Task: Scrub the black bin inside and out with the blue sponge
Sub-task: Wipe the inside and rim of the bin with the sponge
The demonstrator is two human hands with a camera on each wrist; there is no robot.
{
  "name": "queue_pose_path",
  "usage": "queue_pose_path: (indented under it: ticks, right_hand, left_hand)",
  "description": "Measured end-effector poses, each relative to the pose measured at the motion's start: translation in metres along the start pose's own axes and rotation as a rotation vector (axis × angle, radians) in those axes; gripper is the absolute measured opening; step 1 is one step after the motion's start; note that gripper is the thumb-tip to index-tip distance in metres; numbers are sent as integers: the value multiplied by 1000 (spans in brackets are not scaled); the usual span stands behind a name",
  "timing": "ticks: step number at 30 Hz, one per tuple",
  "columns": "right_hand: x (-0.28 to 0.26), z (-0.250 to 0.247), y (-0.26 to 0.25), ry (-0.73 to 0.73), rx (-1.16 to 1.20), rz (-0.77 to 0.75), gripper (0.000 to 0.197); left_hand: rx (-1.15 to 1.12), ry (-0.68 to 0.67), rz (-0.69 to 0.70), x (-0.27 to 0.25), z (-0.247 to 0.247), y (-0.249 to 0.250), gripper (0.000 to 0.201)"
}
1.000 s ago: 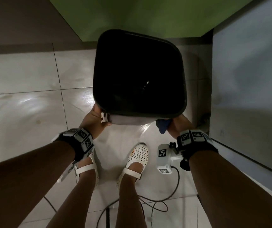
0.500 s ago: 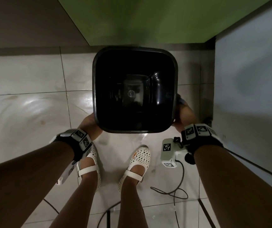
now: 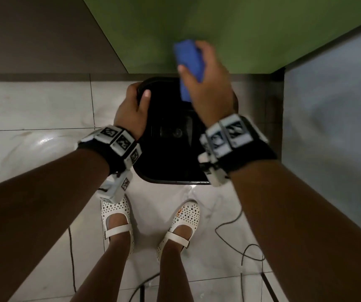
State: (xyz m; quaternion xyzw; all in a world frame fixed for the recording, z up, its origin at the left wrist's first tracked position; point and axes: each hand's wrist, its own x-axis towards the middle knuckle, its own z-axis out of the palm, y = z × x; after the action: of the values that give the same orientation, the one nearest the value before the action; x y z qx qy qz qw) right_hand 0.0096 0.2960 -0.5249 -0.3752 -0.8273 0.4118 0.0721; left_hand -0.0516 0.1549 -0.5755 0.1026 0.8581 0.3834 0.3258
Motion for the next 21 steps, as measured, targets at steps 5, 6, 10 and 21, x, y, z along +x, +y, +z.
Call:
queue_pose_path:
  ticks: [5, 6, 10, 21]
  right_hand:
    - [-4, 51, -13, -245, -647, -14, 61]
    - [-5, 51, -17, -299, -670, -26, 65]
    - [-6, 49, -17, -439, -752, -177, 68]
    - [9, 39, 7, -338, -783, -149, 48]
  left_hand:
    - [-11, 84, 26, -4, 10, -5, 34]
    - [-18, 92, 32, -4, 11, -5, 35]
    - [20, 110, 26, -1, 14, -6, 35]
    - [10, 125, -4, -3, 15, 0, 34]
